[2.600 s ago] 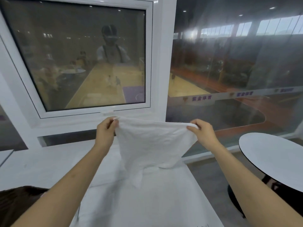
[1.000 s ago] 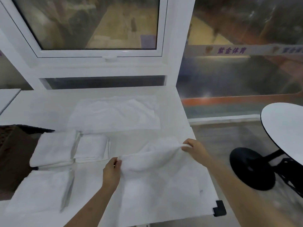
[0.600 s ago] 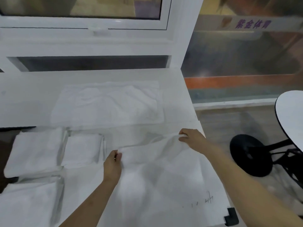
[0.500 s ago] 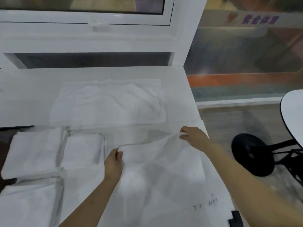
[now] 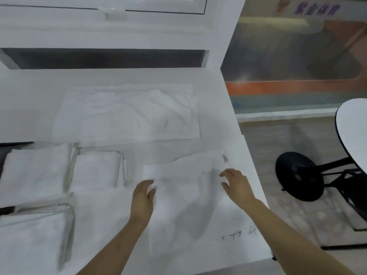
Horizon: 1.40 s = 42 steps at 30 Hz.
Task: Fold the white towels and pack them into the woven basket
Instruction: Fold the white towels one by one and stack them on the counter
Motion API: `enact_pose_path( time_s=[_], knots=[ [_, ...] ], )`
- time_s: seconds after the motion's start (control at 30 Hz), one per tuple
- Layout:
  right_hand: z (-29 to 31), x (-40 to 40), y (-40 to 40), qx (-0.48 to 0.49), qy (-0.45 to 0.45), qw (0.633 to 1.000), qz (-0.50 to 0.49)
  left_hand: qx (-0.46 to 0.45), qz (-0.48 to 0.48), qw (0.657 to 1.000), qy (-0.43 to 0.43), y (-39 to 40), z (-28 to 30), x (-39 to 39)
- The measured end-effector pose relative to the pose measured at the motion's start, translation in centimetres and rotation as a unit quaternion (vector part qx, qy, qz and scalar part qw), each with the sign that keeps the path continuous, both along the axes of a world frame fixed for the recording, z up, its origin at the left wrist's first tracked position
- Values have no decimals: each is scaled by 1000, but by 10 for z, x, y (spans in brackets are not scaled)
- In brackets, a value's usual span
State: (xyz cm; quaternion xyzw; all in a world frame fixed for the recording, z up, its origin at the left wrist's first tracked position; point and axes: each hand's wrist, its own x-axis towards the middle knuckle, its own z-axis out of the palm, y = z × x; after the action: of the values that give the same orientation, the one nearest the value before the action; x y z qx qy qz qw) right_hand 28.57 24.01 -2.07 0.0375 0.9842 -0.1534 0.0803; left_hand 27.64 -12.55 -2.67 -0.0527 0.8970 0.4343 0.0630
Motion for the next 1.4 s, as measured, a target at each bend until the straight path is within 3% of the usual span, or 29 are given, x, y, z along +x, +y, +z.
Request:
enact_pose_path(
  time_s=[0.13,0.27,0.43,0.53,0.73,0.87,1.13,1.3,1.4],
  knots=[
    [-15,67,1,-32,18,998,44,-73,-87,992,46,11,-18,49],
    [-28,129,4,-53,26,994,96,-155,-191,964,105,25,-26,99],
    [-35,163,15,-33,7,993,111,-200,-326,921,78,25,-42,139],
    [-40,167,21,-39,6,995,93,-229,-341,909,69,19,-47,146],
    [-33,149,12,-46,13,997,56,-261,-278,912,150,16,-34,138],
    [12,133,4,-69,50,996,21,-231,-231,932,156,12,3,112],
    [137,61,14,-142,174,974,25,-214,-321,901,201,-10,125,1],
    [205,9,26,-119,230,966,26,-152,-199,949,191,-9,225,-58],
    [232,-10,24,-104,260,960,29,-160,-190,951,182,-5,259,-80]
  ],
)
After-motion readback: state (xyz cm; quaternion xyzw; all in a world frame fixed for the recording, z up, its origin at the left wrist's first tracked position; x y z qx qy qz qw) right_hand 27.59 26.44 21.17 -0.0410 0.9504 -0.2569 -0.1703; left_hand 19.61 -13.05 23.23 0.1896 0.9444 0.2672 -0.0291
